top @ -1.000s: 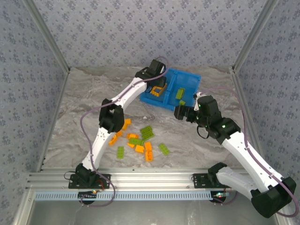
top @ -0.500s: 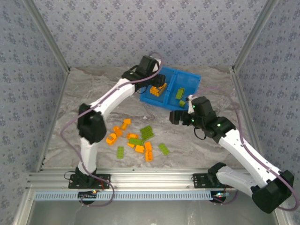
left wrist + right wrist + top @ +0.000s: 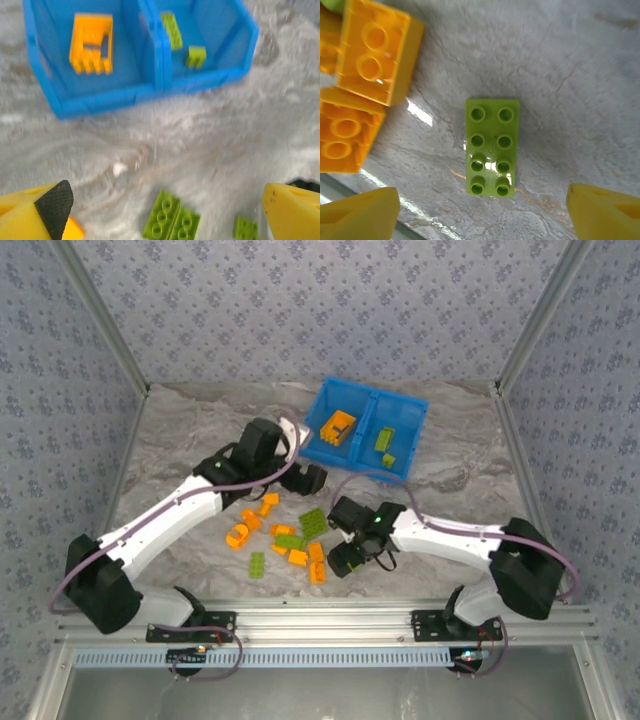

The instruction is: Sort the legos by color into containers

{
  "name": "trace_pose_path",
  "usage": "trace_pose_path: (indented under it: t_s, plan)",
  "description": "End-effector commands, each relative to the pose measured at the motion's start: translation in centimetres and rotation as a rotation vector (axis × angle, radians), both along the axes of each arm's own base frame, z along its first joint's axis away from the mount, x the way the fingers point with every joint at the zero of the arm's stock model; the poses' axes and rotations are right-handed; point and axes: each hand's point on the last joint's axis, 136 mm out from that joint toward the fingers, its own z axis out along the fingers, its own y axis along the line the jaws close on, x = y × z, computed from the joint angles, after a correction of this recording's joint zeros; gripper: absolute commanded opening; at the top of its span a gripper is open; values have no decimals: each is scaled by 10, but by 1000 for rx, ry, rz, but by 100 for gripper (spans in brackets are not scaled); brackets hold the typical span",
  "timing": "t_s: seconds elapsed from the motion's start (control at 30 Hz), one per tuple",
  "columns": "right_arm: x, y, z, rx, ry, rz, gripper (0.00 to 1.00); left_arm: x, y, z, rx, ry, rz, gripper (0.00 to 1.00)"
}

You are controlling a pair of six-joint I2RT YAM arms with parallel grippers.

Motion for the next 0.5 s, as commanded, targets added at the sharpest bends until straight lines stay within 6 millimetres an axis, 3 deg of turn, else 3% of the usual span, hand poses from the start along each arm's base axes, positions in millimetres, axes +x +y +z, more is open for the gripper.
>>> trace_pose_path:
  t_s: [0.0,0.13,0.3,0.47]
  plan:
    - [-2,-3,-10,-81,-1,30,80,-18,16,-4,-23,13,37,99]
    - [-4,-3,-29,-137,18,48,73,-29,31,-15,-41,24,84,99]
    - [-17,-4,-48,-177,57,68,47,-37,40,-26,-32,45,106,99]
    - [-9,-9,-39,-258,-53,64,33,-37,41,-25,-41,42,119,99]
